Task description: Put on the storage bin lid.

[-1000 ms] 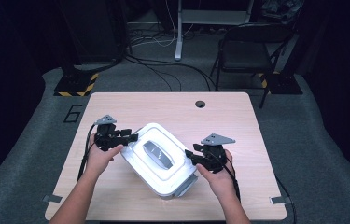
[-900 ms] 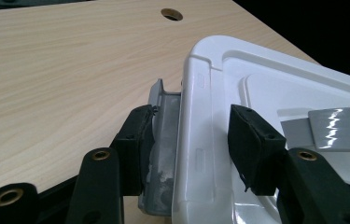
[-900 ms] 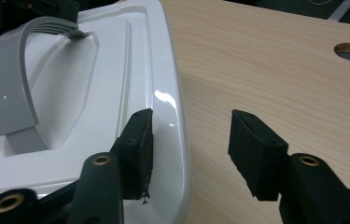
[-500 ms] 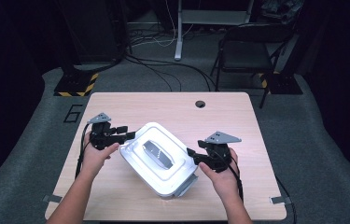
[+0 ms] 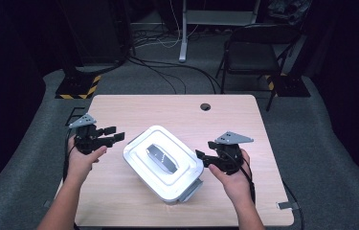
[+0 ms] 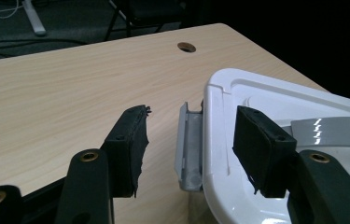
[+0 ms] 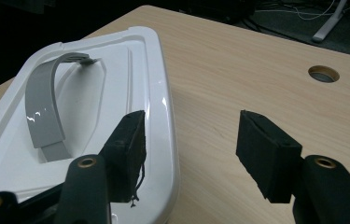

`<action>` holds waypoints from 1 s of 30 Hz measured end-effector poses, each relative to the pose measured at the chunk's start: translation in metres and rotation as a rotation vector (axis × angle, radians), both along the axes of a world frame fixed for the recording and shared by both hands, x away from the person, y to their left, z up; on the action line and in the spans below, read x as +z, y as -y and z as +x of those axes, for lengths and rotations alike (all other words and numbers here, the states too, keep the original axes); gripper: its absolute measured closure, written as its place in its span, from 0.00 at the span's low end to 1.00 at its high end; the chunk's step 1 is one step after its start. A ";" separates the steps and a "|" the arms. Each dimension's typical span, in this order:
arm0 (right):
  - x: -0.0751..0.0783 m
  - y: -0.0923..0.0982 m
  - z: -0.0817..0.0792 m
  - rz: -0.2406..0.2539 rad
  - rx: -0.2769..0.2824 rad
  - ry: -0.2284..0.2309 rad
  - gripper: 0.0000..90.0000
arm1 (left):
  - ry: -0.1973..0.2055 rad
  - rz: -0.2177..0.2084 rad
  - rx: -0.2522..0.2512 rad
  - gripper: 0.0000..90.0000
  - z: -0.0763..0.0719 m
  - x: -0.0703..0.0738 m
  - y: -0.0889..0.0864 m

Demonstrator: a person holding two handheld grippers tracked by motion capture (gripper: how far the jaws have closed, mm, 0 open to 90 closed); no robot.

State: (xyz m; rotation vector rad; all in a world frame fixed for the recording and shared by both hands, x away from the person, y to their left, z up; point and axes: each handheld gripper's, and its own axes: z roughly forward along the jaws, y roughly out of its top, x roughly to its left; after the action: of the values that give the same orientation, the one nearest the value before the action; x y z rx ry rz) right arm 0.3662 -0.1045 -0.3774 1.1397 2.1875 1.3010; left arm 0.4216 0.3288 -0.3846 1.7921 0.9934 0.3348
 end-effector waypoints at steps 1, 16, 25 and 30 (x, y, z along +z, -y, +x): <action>0.000 0.001 0.000 -0.004 0.002 0.007 0.46 | -0.004 0.003 -0.001 0.49 -0.002 0.000 -0.002; -0.009 0.030 -0.009 -0.024 -0.060 0.000 0.45 | -0.005 0.036 0.037 0.45 -0.016 -0.016 -0.024; -0.027 0.051 -0.012 -0.025 -0.098 -0.010 0.45 | -0.027 0.093 0.053 0.45 -0.020 -0.040 -0.026; -0.038 0.059 -0.013 -0.014 -0.118 0.001 0.45 | -0.033 0.084 0.056 0.45 -0.022 -0.054 -0.028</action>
State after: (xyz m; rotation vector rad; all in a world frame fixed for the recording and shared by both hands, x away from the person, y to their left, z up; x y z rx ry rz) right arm 0.3537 -0.1635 -0.4150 1.2420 2.0917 1.2343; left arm 0.3996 0.3568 -0.4387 1.8531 1.0679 0.3881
